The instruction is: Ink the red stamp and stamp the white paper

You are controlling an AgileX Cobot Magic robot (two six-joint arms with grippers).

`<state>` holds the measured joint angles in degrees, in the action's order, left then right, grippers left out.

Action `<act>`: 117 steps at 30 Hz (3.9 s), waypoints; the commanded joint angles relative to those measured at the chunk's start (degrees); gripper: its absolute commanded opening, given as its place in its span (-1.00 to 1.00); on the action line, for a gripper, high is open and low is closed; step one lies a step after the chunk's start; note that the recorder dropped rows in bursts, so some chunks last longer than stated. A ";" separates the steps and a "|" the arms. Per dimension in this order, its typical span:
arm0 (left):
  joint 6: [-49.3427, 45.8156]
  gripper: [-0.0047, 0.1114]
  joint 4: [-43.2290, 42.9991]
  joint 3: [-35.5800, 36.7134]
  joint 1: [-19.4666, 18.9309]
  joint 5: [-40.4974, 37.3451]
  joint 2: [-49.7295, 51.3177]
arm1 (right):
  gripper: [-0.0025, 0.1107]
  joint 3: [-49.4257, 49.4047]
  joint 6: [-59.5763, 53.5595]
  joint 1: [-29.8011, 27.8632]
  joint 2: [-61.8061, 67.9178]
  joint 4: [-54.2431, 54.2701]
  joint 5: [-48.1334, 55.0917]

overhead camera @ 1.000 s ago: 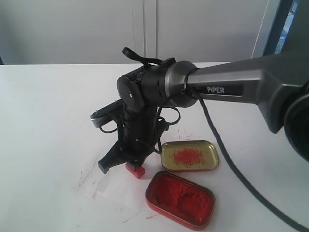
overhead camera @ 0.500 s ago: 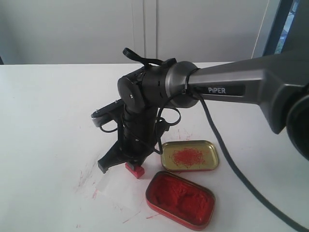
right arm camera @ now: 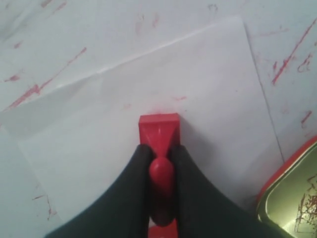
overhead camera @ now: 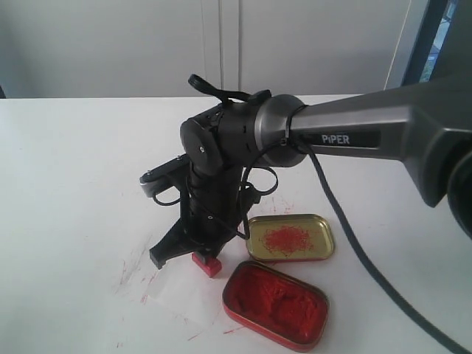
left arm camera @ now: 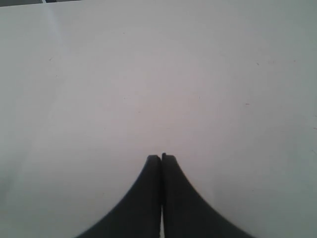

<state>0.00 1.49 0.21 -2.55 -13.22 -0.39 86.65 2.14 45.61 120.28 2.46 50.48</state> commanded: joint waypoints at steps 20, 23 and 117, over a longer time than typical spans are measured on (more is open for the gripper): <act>0.00 -0.92 -0.11 -0.21 -0.13 -0.05 0.39 | -0.96 -0.46 -0.91 0.02 -8.85 0.31 5.79; 0.00 -0.92 -0.11 -0.21 -0.13 -0.05 0.39 | -0.96 -0.46 -3.02 -0.11 -8.85 0.31 7.20; 0.00 -0.92 -0.11 -0.21 -0.13 -0.05 0.39 | -0.96 -14.61 -0.64 -34.87 -13.10 22.86 -1.44</act>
<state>0.00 1.49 0.21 -2.55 -13.22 -0.39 73.63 -2.27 13.64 109.32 26.97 49.69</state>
